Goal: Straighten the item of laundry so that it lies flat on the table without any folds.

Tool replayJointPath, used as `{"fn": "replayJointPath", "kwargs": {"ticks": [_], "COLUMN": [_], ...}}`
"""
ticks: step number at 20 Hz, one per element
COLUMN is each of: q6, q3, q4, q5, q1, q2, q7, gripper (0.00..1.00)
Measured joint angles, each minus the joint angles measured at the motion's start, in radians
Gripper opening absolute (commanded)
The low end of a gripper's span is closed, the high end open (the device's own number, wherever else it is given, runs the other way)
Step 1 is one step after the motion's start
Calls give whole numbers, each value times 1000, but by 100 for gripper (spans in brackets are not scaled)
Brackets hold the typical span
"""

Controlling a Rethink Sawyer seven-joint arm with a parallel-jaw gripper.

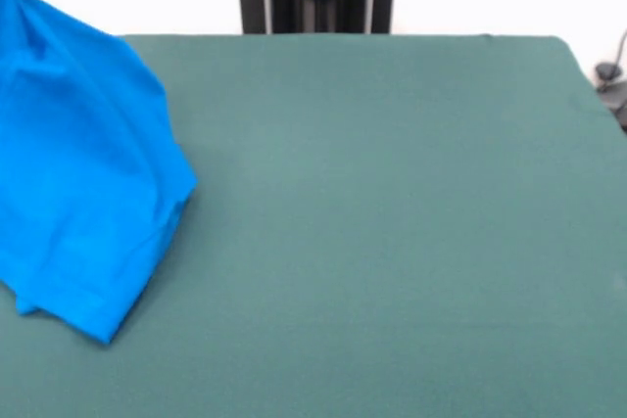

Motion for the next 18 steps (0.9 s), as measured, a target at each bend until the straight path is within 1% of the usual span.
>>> {"fn": "replayJointPath", "kwargs": {"ticks": [5, 6, 8, 11, 12, 13, 18], "q6": [17, 26, 52, 90, 93, 123, 201], "q3": [0, 0, 0, 0, 0, 0, 0], "q4": [19, 24, 28, 28, 28, 26, 11], "q5": [0, 1, 1, 0, 0, 0, -3], "q1": [-36, -53, -94, -137, -140, -164, -209], "q2": [-53, -71, -105, -135, -137, -153, -181], "q7": [0, 0, 0, 0, 0, 0, 0], "gripper": [0, 0, 0, 0, 0, 0, 0]}}
